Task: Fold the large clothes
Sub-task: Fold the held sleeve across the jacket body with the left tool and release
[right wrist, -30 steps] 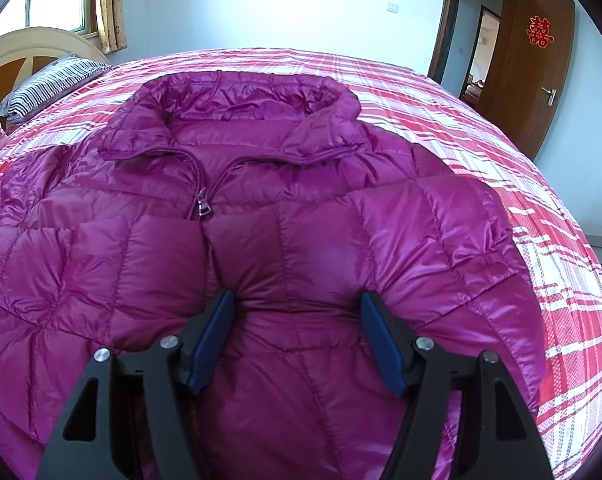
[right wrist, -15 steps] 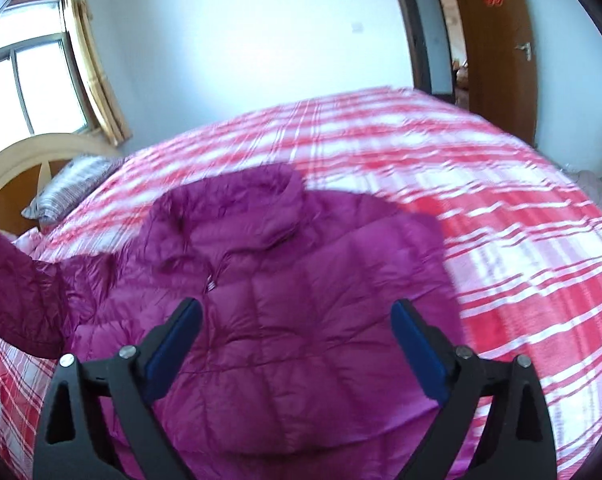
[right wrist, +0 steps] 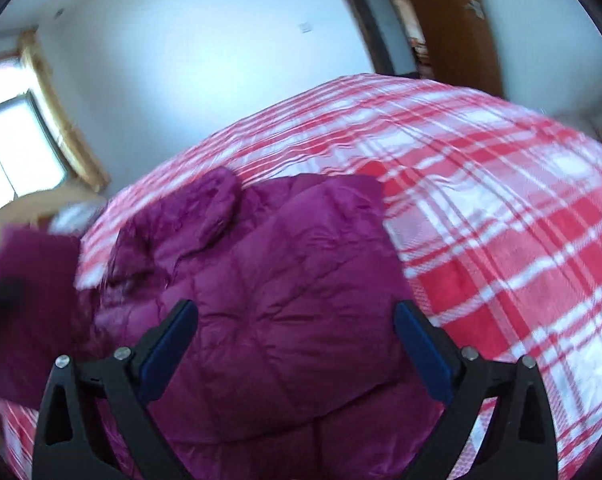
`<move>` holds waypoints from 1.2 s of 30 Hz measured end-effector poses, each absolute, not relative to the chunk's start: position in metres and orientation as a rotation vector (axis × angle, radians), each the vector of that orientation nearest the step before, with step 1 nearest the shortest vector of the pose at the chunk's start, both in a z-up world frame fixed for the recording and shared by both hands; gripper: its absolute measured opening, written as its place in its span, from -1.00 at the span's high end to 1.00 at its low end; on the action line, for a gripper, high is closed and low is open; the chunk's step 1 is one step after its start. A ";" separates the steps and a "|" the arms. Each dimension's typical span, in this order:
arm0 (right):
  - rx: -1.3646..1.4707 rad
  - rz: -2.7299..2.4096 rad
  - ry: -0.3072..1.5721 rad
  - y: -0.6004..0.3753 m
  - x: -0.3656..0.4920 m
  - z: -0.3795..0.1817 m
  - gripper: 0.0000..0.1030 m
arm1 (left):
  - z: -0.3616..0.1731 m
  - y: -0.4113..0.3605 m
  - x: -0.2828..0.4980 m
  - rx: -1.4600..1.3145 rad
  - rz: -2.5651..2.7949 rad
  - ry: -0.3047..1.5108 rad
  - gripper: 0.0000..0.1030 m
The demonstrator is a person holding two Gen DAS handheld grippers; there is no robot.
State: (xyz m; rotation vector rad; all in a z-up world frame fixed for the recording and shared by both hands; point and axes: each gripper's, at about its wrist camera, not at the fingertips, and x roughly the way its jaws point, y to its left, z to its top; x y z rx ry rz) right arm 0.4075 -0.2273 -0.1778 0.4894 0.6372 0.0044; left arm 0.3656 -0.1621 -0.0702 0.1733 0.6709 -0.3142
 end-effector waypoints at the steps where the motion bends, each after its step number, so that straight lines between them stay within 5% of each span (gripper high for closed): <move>1: 0.520 -0.012 0.632 -0.232 0.406 -0.180 -0.96 | -0.077 -0.168 0.369 0.185 -0.308 0.676 0.87; 9: 0.583 -0.022 0.640 -0.240 0.408 -0.186 -0.98 | -0.086 -0.195 0.373 0.253 -0.289 0.685 0.76; 10: 0.597 -0.019 0.639 -0.243 0.407 -0.187 -0.98 | -0.079 -0.195 0.368 0.262 -0.298 0.654 0.61; 13: 0.656 -0.027 0.624 -0.253 0.404 -0.191 -0.98 | -0.057 -0.191 0.352 0.266 -0.308 0.555 -0.54; 14: 0.670 -0.028 0.616 -0.255 0.402 -0.192 -0.98 | -0.049 -0.185 0.344 0.261 -0.297 0.505 -0.69; 24: 0.484 -0.089 0.428 -0.234 0.366 -0.123 -0.95 | -0.071 -0.068 0.396 0.276 0.028 0.542 -0.69; 28: 0.302 0.068 0.477 -0.172 0.386 -0.095 -0.41 | -0.102 -0.039 0.441 0.270 0.137 0.594 -0.69; 36: 0.176 0.115 0.741 -0.101 0.449 -0.164 -0.17 | -0.159 -0.029 0.481 0.262 0.129 0.741 -0.69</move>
